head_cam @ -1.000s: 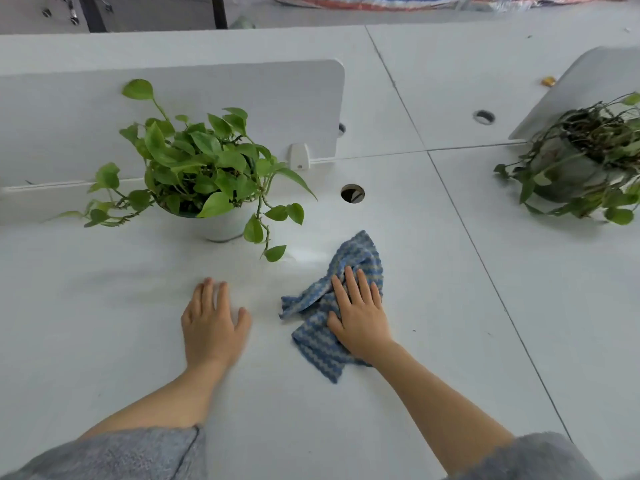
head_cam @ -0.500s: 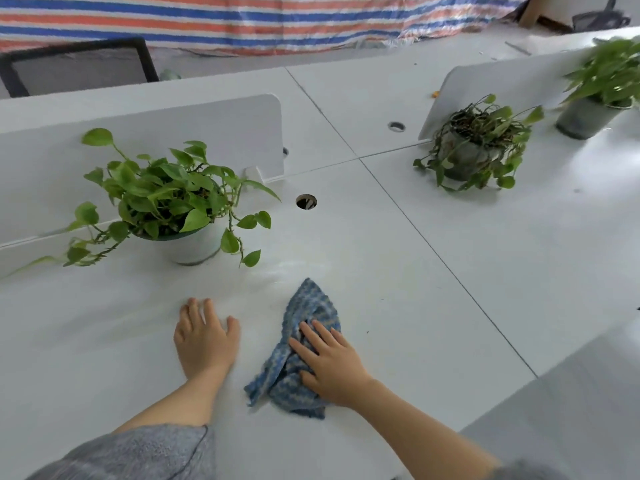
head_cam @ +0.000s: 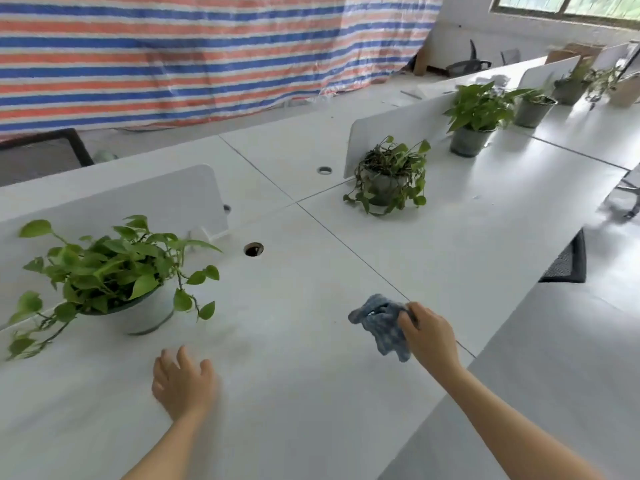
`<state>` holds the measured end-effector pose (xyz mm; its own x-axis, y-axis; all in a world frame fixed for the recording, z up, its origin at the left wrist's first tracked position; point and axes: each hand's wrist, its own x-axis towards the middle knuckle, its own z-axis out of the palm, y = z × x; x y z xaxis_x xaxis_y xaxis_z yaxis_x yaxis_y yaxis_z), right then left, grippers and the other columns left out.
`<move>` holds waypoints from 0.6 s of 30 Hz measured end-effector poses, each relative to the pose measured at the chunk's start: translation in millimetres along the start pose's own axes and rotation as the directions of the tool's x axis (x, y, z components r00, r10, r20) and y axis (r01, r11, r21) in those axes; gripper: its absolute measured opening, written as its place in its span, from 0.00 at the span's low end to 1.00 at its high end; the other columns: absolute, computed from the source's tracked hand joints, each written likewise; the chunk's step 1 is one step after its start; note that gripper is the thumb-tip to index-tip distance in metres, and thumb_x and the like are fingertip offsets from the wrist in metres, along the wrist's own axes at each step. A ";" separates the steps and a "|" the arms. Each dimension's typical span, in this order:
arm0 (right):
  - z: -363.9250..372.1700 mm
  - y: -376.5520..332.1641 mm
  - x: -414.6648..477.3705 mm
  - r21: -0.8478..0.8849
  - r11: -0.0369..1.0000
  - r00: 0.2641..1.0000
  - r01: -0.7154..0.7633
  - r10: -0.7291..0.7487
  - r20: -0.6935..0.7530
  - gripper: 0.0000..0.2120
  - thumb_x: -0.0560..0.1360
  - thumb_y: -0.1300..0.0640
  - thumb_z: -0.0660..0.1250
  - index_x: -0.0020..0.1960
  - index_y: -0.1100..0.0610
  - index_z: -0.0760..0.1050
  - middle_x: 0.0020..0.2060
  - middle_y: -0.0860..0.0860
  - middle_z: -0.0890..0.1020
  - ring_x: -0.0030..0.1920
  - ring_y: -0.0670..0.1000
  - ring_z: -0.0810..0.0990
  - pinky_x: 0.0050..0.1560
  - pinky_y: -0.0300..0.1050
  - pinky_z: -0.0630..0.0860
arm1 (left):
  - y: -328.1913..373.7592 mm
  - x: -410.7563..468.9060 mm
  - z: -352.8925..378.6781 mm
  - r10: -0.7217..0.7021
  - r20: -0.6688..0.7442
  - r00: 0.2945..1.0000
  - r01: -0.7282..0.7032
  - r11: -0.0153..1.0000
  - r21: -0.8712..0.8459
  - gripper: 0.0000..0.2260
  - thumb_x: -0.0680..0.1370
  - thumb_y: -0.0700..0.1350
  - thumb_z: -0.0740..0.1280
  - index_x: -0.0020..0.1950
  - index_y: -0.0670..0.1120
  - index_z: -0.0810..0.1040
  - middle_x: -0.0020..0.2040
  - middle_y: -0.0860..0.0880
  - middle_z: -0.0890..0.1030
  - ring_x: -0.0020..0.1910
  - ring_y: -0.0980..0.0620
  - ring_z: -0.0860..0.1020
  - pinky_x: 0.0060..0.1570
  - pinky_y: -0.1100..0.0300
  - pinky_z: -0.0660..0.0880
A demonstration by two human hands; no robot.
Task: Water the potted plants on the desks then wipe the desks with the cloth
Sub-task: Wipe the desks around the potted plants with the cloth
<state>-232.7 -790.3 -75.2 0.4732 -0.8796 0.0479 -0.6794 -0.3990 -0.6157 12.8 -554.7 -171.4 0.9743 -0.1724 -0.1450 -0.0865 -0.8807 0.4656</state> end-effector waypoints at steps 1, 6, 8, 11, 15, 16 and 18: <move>-11.0 1.4 5.5 0.047 0.999 0.999 -0.014 0.016 -0.037 0.11 0.76 0.61 0.58 0.34 0.57 0.68 0.28 0.49 0.71 0.30 0.50 0.68 0.32 0.42 0.63 | 14.2 -2.4 2.1 0.039 -0.012 0.999 -0.040 0.999 -0.032 0.21 0.76 0.41 0.61 0.69 0.37 0.66 0.74 0.38 0.59 0.75 0.41 0.54 0.70 0.43 0.53; -57.0 17.6 28.1 0.127 0.990 0.993 0.058 -0.044 -0.110 0.08 0.75 0.62 0.60 0.40 0.63 0.74 0.38 0.53 0.77 0.39 0.54 0.74 0.37 0.42 0.67 | 121.3 -46.1 24.7 0.415 0.110 0.903 -0.385 0.896 -0.220 0.25 0.75 0.46 0.60 0.71 0.41 0.63 0.74 0.42 0.63 0.73 0.43 0.60 0.70 0.48 0.58; -70.2 28.6 32.7 0.172 0.981 0.991 0.093 -0.074 -0.112 0.08 0.76 0.63 0.60 0.41 0.64 0.76 0.41 0.53 0.77 0.41 0.53 0.74 0.39 0.36 0.68 | 171.2 -78.6 34.9 0.583 0.264 0.769 -0.446 0.784 -0.432 0.27 0.75 0.51 0.59 0.73 0.44 0.60 0.72 0.47 0.65 0.69 0.48 0.66 0.66 0.54 0.63; -93.0 51.2 39.9 0.173 0.965 0.977 0.197 -0.178 -0.120 0.07 0.75 0.64 0.61 0.45 0.64 0.78 0.43 0.50 0.75 0.42 0.50 0.73 0.39 0.29 0.66 | 245.4 -132.8 42.7 0.662 0.524 0.537 -0.230 0.712 -0.664 0.24 0.78 0.48 0.64 0.71 0.47 0.61 0.65 0.51 0.69 0.61 0.52 0.71 0.55 0.61 0.68; -125.3 91.7 51.5 0.076 0.955 0.955 0.286 -0.277 -0.111 0.10 0.75 0.61 0.62 0.49 0.66 0.78 0.49 0.57 0.79 0.48 0.54 0.75 0.48 0.40 0.67 | 310.1 -176.9 58.8 0.717 0.539 0.441 -0.197 0.664 -0.722 0.03 0.77 0.46 0.64 0.46 0.47 0.75 0.40 0.50 0.77 0.40 0.52 0.74 0.39 0.65 0.69; -132.9 103.6 54.1 0.046 0.954 0.950 0.297 -0.290 -0.115 0.12 0.74 0.59 0.62 0.49 0.66 0.79 0.50 0.58 0.79 0.49 0.56 0.76 0.49 0.41 0.67 | 319.3 -181.2 64.4 0.715 0.531 0.454 -0.177 0.657 -0.733 0.04 0.77 0.45 0.65 0.44 0.47 0.75 0.39 0.50 0.77 0.39 0.52 0.75 0.39 0.64 0.69; -147.2 130.7 59.3 0.010 0.952 0.945 0.305 -0.302 -0.125 0.17 0.72 0.52 0.62 0.49 0.64 0.79 0.49 0.58 0.80 0.49 0.58 0.78 0.50 0.43 0.70 | 338.6 -189.0 73.7 0.696 0.524 0.491 -0.067 0.629 -0.774 0.03 0.76 0.45 0.65 0.46 0.47 0.76 0.43 0.50 0.81 0.45 0.51 0.79 0.45 0.61 0.72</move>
<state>-376.1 -932.7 -37.1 0.5825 -0.7432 0.3291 -0.4970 -0.6461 -0.5793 -215.9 -852.8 -50.6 0.3092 -0.9289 -0.2040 0.0410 -0.2013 0.9787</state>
